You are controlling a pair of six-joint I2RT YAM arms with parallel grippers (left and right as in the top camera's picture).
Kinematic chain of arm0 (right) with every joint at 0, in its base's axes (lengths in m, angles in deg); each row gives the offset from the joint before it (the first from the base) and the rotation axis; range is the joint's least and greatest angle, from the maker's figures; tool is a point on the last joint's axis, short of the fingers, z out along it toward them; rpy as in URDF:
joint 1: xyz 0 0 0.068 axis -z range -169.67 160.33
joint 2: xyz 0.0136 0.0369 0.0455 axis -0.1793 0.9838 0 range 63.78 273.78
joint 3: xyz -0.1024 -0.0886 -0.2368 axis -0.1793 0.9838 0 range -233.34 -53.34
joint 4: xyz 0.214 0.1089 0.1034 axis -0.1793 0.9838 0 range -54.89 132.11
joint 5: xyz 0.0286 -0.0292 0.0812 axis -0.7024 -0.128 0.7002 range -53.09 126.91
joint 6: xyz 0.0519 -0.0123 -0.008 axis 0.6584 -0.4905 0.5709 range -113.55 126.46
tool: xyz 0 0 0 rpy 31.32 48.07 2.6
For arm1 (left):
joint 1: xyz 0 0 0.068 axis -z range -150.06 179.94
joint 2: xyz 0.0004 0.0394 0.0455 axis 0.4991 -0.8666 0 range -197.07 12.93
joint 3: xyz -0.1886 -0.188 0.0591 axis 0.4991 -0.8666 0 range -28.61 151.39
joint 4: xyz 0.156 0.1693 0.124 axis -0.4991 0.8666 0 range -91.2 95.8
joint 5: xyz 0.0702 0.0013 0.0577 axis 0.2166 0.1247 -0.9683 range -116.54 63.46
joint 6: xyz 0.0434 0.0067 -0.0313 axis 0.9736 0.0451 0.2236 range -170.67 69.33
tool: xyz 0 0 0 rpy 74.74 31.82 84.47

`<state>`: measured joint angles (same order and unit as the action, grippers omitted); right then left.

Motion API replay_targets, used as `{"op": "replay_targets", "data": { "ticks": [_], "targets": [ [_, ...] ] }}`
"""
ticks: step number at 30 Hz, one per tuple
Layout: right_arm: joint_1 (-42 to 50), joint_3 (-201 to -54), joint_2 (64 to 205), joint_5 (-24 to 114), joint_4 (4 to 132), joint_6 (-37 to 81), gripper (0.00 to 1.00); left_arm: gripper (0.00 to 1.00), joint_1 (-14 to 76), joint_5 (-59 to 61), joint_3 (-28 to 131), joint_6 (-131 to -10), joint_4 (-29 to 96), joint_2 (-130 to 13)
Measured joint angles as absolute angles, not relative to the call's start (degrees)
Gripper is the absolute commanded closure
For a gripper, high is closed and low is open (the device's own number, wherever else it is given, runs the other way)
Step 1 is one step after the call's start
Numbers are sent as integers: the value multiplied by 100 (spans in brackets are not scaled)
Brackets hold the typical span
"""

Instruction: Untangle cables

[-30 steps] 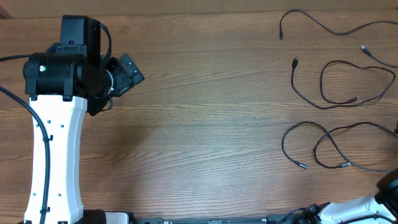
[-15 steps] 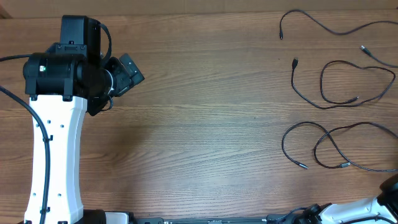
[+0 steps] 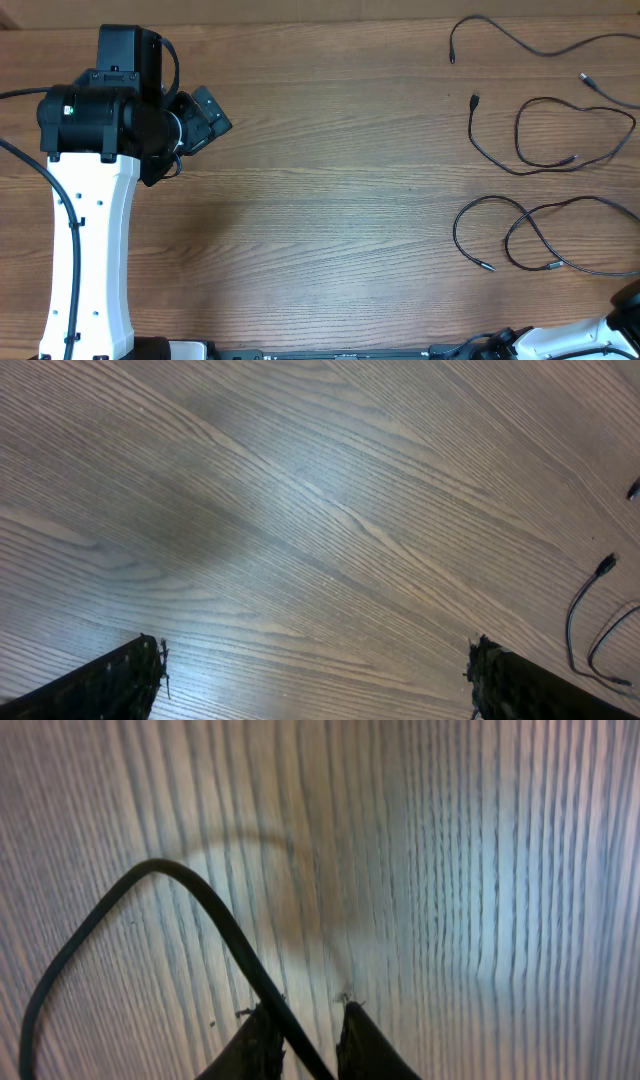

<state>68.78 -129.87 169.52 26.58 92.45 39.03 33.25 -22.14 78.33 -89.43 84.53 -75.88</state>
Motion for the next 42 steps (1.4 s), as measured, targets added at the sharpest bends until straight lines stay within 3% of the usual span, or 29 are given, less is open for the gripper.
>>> {"op": "replay_targets", "data": {
  "ticks": [26,27,28,32,34,36,42],
  "targets": [
    [6878,-14067,16963,2556,8502,3344,96,0,3325,-2214,7833,-8943,8453,-7588],
    [6878,-14067,16963,2556,8483,3317,94,0,3325,-2214,7833,-8943,8453,-7588],
    [6881,-14067,16965,2556,8463,3300,84,1,3325,-2214,7833,-8943,8453,-7588],
    [6878,-14067,16965,2674,8347,3234,25,1,3325,-2214,7833,-8943,8453,-7588],
    [6878,-14067,16967,2888,8301,3232,9,0,3325,-2214,7833,-8943,8453,-7588],
    [6881,-14067,16967,3155,8275,3189,1,1,3325,-2214,7833,-8943,8453,-7588],
    [6850,-14069,16967,3979,8275,3193,0,1,3325,-2214,7833,-8943,8453,-7588]
  ]
}}
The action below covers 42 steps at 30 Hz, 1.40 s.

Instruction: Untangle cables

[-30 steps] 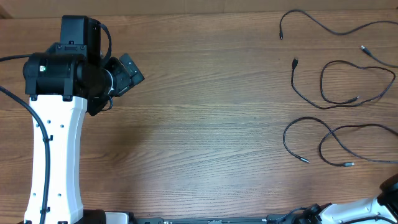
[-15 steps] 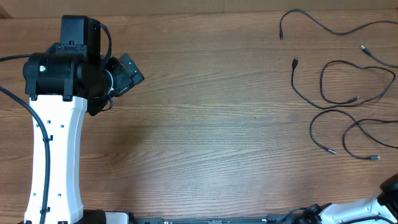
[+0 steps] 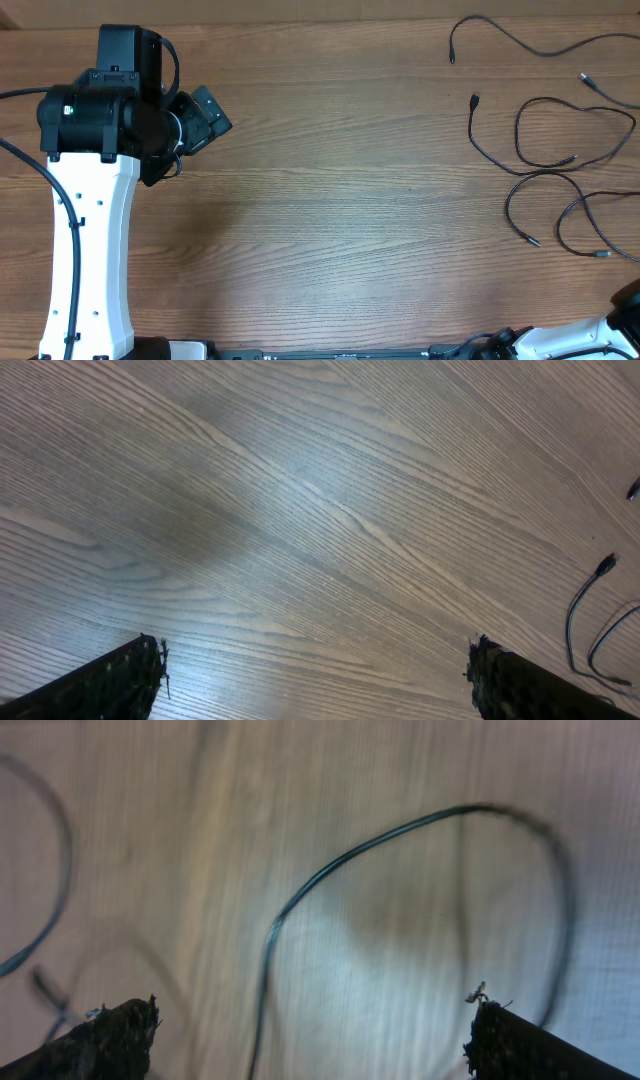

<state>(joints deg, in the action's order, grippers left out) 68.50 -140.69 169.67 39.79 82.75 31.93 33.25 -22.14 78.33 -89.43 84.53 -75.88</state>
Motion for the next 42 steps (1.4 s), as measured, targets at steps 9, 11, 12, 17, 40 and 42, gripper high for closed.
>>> {"op": "replay_targets", "data": {
  "ticks": [9,11,12,17,40,42],
  "targets": [
    [6325,-14069,16967,5563,8505,3213,0,1,3325,-2211,7833,-8943,8453,-7588],
    [6083,-14071,16967,5710,8786,3213,0,1,3325,-2214,7833,-8943,8453,-7588],
    [5932,-14073,16967,5769,8953,3219,0,1,3325,-2214,7833,-8943,8453,-7588],
    [5215,-14073,16971,5871,9536,3213,0,0,3325,-2211,7833,-8943,8453,-7588],
    [3073,-12532,16985,3895,9294,3960,29,0,3325,-2211,7833,-8943,8453,-7588],
    [3075,-12532,16985,3876,9287,3940,29,1,3325,-2214,7833,-8943,8453,-7588]
  ]
}}
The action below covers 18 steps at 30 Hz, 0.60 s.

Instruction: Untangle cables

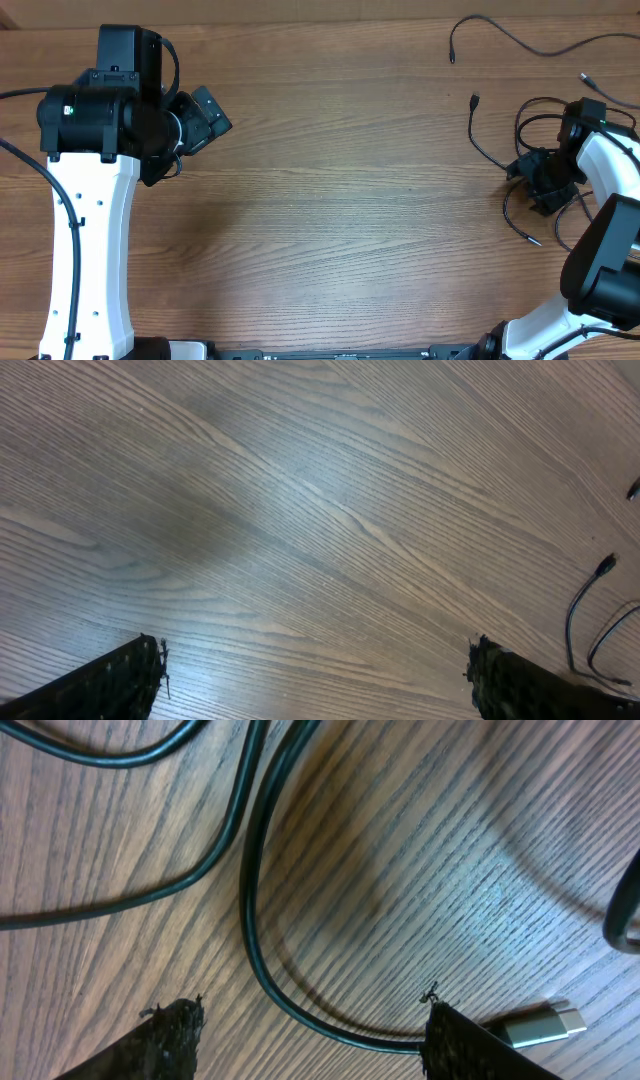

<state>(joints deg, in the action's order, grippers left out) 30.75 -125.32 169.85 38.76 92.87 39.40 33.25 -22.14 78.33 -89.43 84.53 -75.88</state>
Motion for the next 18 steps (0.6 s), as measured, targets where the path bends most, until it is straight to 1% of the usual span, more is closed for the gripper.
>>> {"op": "replay_targets", "data": {
  "ticks": [3,7,10,12,13,14,15,18],
  "targets": [
    [3073,-12519,16985,3841,9217,3888,30,0,3325,-2214,7833,-8943,8453,-7588],
    [3073,-12401,16985,3834,9036,3811,35,0,3325,-2211,7833,-8943,8451,-7588],
    [3073,-12205,16985,3812,8977,3787,37,0,3325,-2211,7833,-8943,8453,-7588],
    [3075,-12124,16985,3795,8979,3785,44,0,3325,-2211,7833,-8943,8453,-7588],
    [3075,-12100,16985,3793,8972,3770,51,0,3325,-2214,7833,-8943,8453,-7588],
    [3075,-12093,16985,3795,8944,3755,54,0,3325,-2214,7833,-8943,8453,-7588],
    [3073,-12091,16985,3793,8905,3731,56,0,3325,-2214,7833,-8943,8451,-7588],
    [3075,-12087,16985,3793,8773,3615,58,1,3325,-2214,7833,-8943,8451,-7588]
  ]
}}
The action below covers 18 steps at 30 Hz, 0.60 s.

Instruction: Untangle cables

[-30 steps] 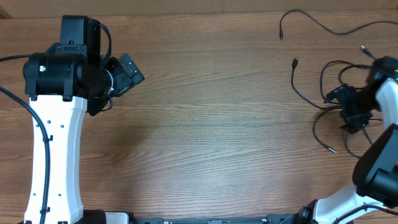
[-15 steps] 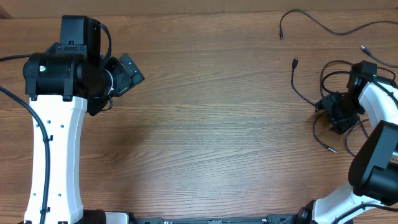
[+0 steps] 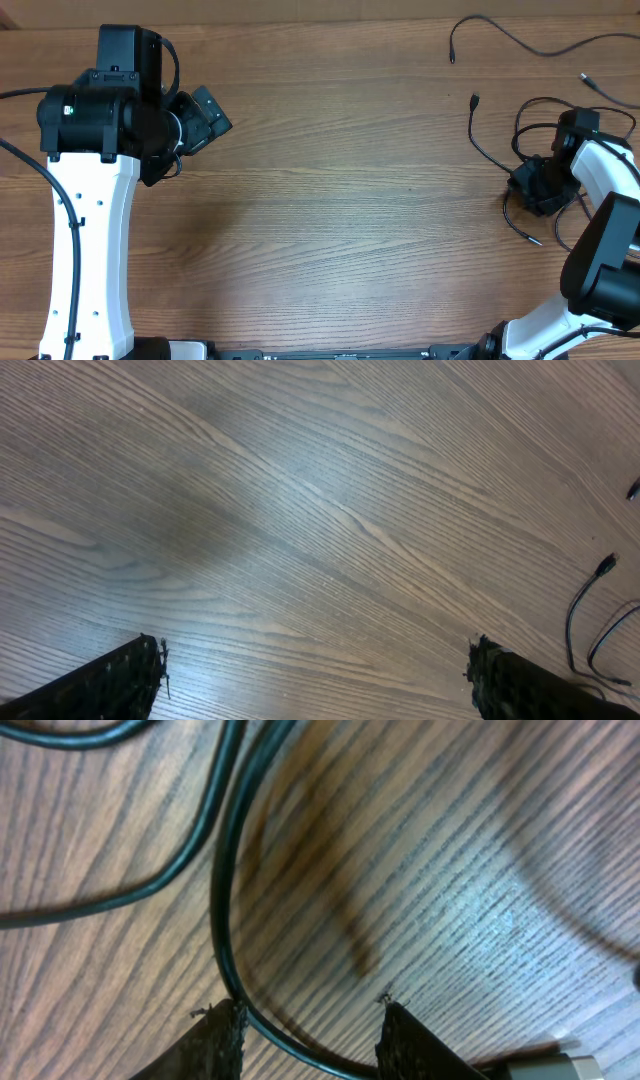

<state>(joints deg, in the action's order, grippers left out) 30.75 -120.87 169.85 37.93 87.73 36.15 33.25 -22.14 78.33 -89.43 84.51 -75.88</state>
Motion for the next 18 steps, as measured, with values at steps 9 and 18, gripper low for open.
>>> {"op": "replay_targets", "data": {
  "ticks": [9,18],
  "targets": [
    [3075,-11940,16985,4003,8402,3300,53,0,3325,-2211,7833,-8943,8451,-7588],
    [3075,-11669,16976,4263,8043,2992,72,0,3325,-2214,7833,-8943,8449,-7588]
  ]
}}
